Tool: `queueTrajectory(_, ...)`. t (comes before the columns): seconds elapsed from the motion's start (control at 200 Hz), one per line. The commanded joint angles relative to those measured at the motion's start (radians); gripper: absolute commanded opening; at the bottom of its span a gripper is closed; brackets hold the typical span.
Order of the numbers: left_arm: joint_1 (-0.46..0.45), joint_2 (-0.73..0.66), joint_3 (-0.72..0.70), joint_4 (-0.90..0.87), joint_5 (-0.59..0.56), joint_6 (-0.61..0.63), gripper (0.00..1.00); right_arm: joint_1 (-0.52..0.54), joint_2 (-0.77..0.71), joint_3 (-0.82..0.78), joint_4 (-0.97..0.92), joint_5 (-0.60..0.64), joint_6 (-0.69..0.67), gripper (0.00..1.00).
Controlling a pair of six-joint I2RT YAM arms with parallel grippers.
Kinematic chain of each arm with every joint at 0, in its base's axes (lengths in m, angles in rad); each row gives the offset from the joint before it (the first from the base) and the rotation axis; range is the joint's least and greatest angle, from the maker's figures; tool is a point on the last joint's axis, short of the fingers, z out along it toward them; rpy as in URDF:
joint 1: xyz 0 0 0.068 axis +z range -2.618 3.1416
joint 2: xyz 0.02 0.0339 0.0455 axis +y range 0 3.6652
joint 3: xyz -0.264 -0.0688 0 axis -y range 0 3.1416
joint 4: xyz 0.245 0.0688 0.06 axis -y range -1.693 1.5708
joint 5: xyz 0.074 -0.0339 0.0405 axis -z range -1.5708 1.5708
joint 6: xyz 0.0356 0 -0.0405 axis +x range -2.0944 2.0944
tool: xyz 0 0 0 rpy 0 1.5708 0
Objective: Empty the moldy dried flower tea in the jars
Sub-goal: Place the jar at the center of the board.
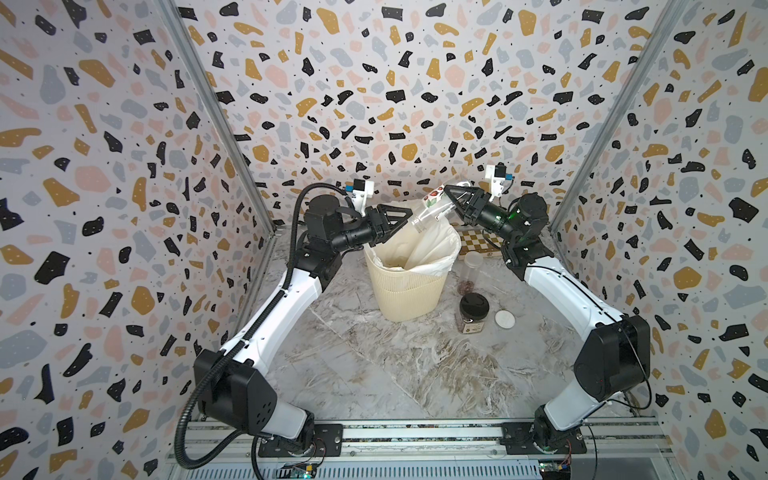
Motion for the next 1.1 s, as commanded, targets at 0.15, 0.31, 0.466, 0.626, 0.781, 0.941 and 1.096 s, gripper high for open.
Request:
queueTrajectory(0.15,-0.013,0.014,-0.031,0.184,-0.002,-0.080,0.41,0.005,-0.040,0.003,0.118,-0.036,0.086,0.51)
queueTrajectory(0.31,-0.018,0.033,-0.033,0.250,-0.014,-0.124,0.33,0.006,-0.033,0.007,0.133,-0.048,0.100,0.51)
queueTrajectory(0.466,-0.022,0.056,-0.032,0.323,-0.011,-0.178,0.25,0.006,-0.038,-0.011,0.124,-0.044,0.096,0.51)
queueTrajectory(0.626,-0.022,0.058,-0.045,0.377,-0.017,-0.218,0.14,0.006,-0.036,-0.021,0.132,-0.041,0.109,0.51)
queueTrajectory(0.781,-0.024,0.066,-0.045,0.426,-0.008,-0.251,0.06,0.006,-0.027,-0.023,0.165,-0.049,0.140,0.51)
queueTrajectory(0.941,-0.024,0.064,-0.047,0.438,-0.012,-0.260,0.03,0.004,-0.024,-0.024,0.182,-0.050,0.155,0.59)
queueTrajectory(1.096,-0.024,0.064,-0.049,0.448,-0.019,-0.266,0.00,-0.007,-0.031,-0.027,0.158,-0.050,0.138,0.72)
